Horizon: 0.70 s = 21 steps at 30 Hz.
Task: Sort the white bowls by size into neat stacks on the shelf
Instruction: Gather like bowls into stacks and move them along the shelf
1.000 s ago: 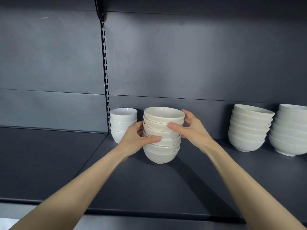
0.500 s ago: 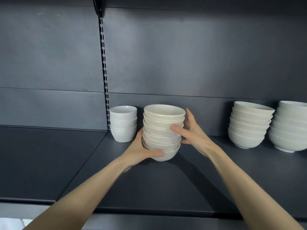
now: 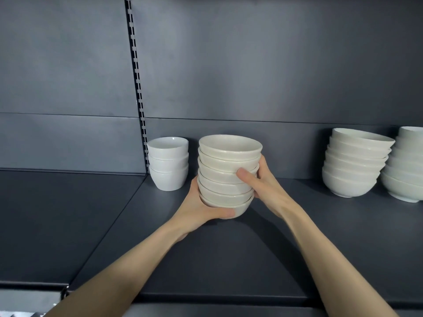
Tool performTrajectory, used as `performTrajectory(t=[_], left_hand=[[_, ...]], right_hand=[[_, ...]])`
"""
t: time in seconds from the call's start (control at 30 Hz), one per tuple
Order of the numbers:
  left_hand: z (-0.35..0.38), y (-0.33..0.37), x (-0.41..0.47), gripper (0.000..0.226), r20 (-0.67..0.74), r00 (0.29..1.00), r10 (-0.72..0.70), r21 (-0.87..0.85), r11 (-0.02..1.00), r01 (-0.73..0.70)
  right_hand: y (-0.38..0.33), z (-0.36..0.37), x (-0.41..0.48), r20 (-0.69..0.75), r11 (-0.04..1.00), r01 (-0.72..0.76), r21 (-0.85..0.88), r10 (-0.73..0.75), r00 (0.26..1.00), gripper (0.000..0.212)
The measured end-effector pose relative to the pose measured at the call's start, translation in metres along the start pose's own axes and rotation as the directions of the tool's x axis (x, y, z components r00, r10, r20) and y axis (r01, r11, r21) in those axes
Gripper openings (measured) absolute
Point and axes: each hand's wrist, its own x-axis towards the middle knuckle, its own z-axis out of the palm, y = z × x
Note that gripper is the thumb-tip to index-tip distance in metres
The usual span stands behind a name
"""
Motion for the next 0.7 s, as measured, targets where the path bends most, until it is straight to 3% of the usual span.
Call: performTrajectory(t=[0.53,0.7], left_hand=[[0.002,0.014,-0.007,0.073,-0.039,0.999,-0.009,0.070,0.997,0.011],[-0.006,0.027,-0.028,0.071,-0.123,0.992,-0.016,0.070,0.997,0.025]], right_hand=[[-0.005,0.003,-0.003,-0.019,0.997,0.067,0.035,-0.066,0.998,0.079],[-0.023,0.015,-0.010,0.021,0.996,0.083,0.041,-0.084,0.996,0.077]])
